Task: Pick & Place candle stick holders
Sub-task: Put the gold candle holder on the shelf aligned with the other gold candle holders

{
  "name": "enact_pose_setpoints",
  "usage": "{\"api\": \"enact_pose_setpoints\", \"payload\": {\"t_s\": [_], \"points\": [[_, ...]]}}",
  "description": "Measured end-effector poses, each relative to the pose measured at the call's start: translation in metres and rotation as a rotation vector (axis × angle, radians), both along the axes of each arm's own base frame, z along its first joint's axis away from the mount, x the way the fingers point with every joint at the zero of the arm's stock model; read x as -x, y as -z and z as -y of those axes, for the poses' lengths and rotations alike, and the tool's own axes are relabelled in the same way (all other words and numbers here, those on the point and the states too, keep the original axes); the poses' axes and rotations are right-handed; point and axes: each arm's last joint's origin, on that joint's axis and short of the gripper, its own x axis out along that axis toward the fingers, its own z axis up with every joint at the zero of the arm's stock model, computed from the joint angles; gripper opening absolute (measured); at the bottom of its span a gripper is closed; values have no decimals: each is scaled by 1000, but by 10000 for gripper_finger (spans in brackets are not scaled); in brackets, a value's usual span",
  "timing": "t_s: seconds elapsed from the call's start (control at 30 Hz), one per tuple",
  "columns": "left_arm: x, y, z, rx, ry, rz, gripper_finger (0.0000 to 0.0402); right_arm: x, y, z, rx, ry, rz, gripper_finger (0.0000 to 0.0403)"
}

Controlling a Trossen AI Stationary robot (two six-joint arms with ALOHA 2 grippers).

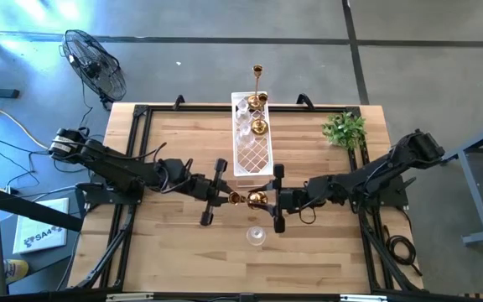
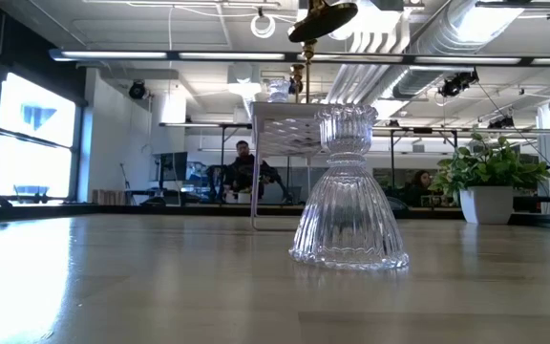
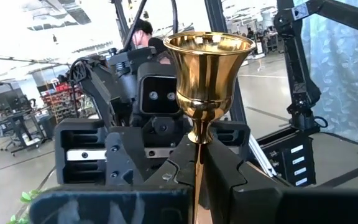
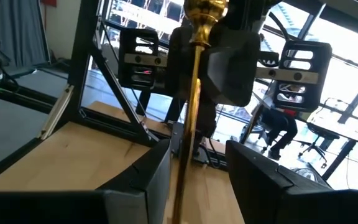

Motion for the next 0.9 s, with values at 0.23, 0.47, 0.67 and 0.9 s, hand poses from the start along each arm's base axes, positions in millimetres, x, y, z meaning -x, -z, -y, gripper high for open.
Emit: {"api": "enact_pose_setpoints", "payload": {"t_s": [0.23, 0.47, 0.67, 0.9], "points": [[0, 0, 0, -7, 2, 2, 3, 0, 0, 0, -4, -22, 3, 149], [0, 0, 0, -8, 0, 3, 3, -2, 0, 5, -42, -36, 3, 149], [0, 0, 0, -8, -2, 4, 3, -4, 0, 12, -69, -59, 3, 149], [0, 0, 0, -15, -5, 6, 3, -6, 0, 16, -69, -75, 1, 149]]}}
